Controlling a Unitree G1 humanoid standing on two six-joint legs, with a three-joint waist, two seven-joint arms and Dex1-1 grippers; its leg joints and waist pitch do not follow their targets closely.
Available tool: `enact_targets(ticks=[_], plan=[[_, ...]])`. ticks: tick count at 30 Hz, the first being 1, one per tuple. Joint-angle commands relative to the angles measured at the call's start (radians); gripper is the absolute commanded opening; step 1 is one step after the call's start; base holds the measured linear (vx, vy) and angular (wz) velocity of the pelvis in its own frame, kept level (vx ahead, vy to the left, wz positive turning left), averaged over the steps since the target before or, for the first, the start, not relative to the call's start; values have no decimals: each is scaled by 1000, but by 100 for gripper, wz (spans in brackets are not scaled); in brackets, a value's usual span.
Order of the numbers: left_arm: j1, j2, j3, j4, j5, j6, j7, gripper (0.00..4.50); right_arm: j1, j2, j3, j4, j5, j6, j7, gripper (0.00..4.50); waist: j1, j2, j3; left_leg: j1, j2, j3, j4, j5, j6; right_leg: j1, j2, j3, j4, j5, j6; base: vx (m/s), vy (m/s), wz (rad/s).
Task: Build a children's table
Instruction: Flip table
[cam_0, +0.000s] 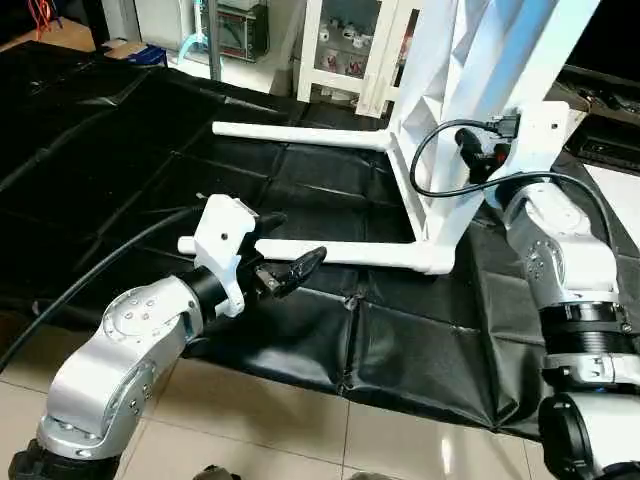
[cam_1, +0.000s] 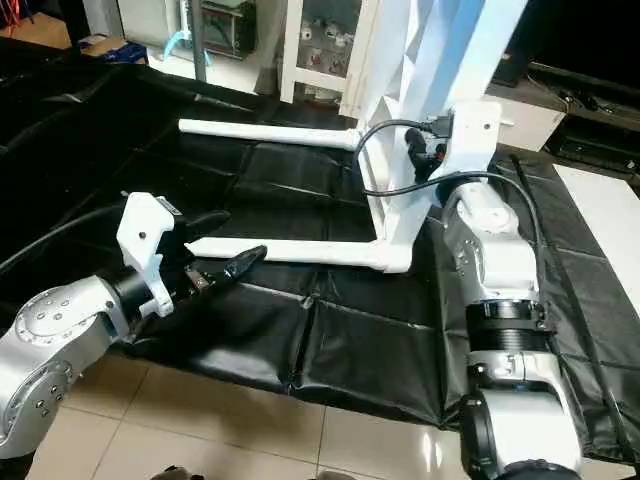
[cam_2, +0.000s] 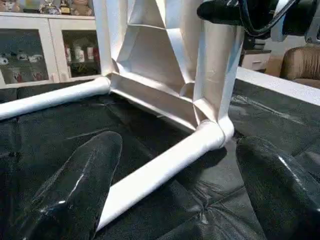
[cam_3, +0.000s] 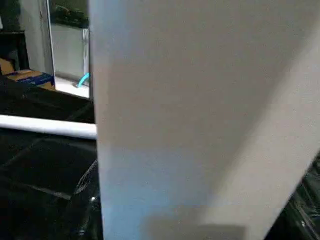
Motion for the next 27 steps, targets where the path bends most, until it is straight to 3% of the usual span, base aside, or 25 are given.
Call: enact_targets(ticks=[1,7,11,14,16,17,19,22,27], plan=[[-9,-7,-10,-17,7,6,5,407,-33,-42,-5,-6,-35,-11,-4,189,-3,22,-73,26,34,-20,-78,-186,-78,35,-57,42,-75,-200,-111,0,0,0],[-15,-12,-7,-13,8,3,8,407,-141,-137,6,39,-65,-23,43,189,-1,18,-77,24,33,-18,-73,-149,-62,38,-57,42,-69,-163,-127,0,0,0],[-17,-19,-10,-12,8,0,12,407,-254,-227,39,110,-117,-51,97,189,0,13,-81,16,32,-15,-67,-89,-33,44,-55,41,-58,-81,-157,0,0,0],[-15,-22,-11,-12,11,-2,11,407,-361,-299,81,189,-175,-80,152,189,7,11,-88,8,29,-11,-58,-13,12,49,-54,43,-47,32,-187,0,0,0],[-15,-23,-11,-12,11,-2,12,407,-385,-315,93,209,-190,-88,164,189,7,11,-87,3,28,-8,-55,11,39,46,-51,43,-44,73,-203,0,0,0],[-15,-24,-10,-14,11,-2,12,407,-438,-344,120,252,-217,-110,191,189,6,6,-83,2,30,-7,-55,-2,46,45,-53,43,-45,59,-208,0,0,0],[-14,-24,-8,-16,11,-2,12,407,-481,-363,143,285,-235,-128,211,189,7,8,-79,3,32,-6,-56,-39,45,41,-55,43,-51,3,-207,0,0,0],[-14,-26,-9,-17,11,-1,15,407,-555,-394,200,354,-277,-162,253,189,1,7,-72,4,35,-8,-56,-97,26,35,-55,42,-58,-94,-197,0,0,0],[-15,-29,-9,-21,10,1,16,407,-652,-422,286,443,-355,-182,346,189,2,7,-70,5,36,-8,-56,-129,11,30,-55,43,-61,-130,-183,0,0,0]])
